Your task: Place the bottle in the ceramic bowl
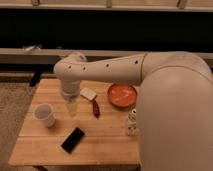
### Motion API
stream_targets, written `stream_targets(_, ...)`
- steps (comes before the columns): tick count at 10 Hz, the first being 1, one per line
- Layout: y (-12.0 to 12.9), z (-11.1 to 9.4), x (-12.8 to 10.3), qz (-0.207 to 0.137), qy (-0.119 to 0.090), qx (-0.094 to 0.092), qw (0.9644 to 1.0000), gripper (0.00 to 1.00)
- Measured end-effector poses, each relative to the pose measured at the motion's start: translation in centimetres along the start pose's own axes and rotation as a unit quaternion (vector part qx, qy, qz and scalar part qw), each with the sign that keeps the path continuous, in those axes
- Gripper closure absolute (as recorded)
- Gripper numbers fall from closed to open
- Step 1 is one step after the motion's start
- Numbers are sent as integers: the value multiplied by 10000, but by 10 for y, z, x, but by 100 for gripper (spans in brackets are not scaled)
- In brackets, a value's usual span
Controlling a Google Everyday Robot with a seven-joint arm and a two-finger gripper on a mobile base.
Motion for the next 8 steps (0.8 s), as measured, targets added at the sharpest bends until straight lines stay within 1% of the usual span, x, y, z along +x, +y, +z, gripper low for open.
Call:
stream_targets(2, -1, 0, 0, -10, -12, 4, 10000, 23)
stream_targets(4, -2, 3, 6, -81, -81, -1, 9999, 23)
stream_targets(5, -2, 7, 17, -78, -113, -19, 9999, 23)
stream_targets(6, 2, 9, 40, 14, -126, -45, 9999, 23)
stream_targets(8, 26, 9, 79, 260, -144, -111, 9995, 23)
